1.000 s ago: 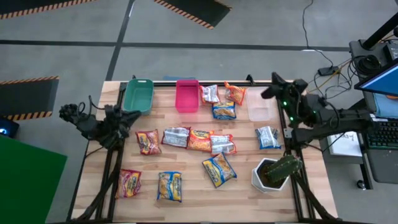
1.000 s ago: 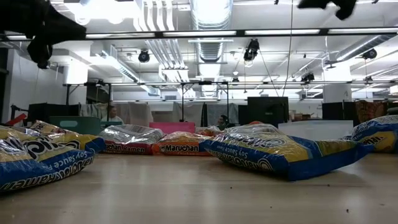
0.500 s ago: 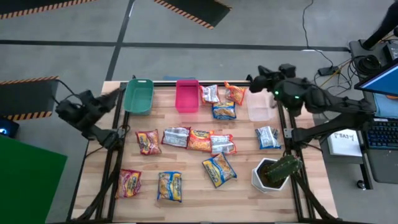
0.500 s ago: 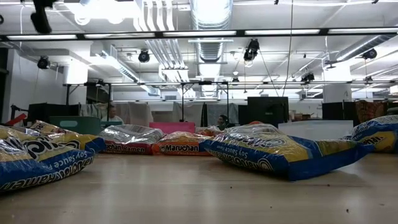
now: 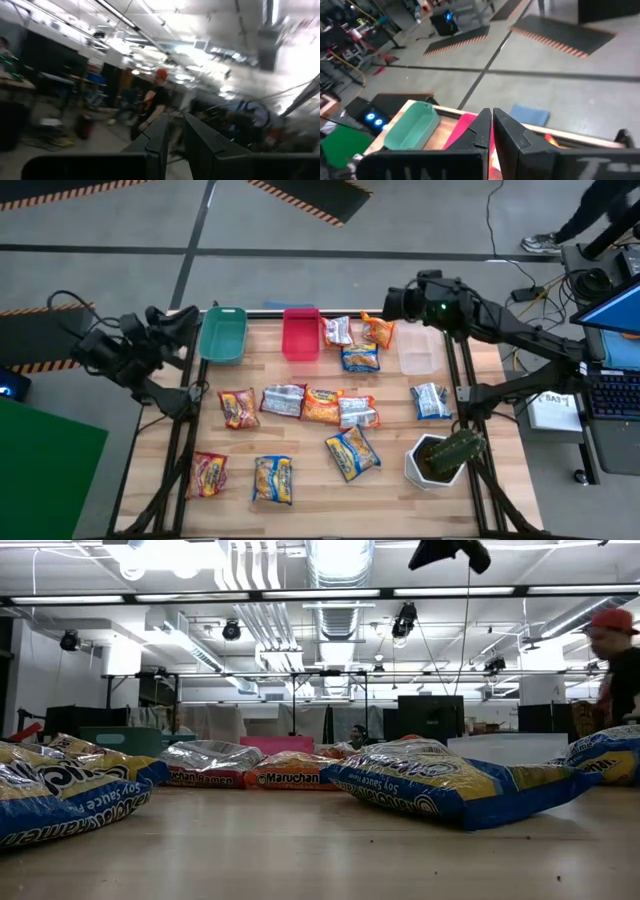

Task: Sort Maruchan noodles
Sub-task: Put the orange noodle pack into the transparent bin

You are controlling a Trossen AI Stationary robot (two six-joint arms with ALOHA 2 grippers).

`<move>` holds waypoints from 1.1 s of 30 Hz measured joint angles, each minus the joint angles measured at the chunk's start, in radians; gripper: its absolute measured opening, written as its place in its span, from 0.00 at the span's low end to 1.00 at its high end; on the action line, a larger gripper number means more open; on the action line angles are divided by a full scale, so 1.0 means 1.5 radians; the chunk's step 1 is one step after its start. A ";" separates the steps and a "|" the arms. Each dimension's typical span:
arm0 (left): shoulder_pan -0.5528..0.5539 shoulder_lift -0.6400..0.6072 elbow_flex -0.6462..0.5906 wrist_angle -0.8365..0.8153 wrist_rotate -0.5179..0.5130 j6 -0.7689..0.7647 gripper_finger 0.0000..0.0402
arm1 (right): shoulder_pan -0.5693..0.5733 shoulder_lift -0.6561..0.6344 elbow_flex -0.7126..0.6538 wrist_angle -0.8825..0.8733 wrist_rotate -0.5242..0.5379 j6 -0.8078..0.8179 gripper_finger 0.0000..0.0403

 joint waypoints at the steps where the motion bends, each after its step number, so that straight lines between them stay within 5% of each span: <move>1: 0.008 0.020 0.019 -0.026 -0.001 0.005 0.10 | -0.010 0.006 0.000 0.002 -0.022 0.001 0.02; 6: 0.075 0.088 0.100 -0.202 0.007 -0.045 0.10 | -0.049 0.046 0.000 0.025 -0.132 0.016 0.02; 9: 0.140 0.117 0.140 -0.328 0.072 -0.131 0.10 | -0.069 0.065 0.000 0.051 -0.196 0.027 0.02; 14: 0.307 0.179 0.162 -0.452 0.300 -0.266 0.10 | -0.087 0.101 0.000 0.086 -0.282 0.030 0.02; 21: 0.504 0.314 0.164 -0.474 0.659 -0.366 0.10 | -0.090 0.141 0.000 0.086 -0.399 0.063 0.02; 33: 0.512 0.507 0.166 -0.469 0.705 -0.365 0.10 | -0.090 0.234 0.000 -0.152 -0.558 0.099 0.02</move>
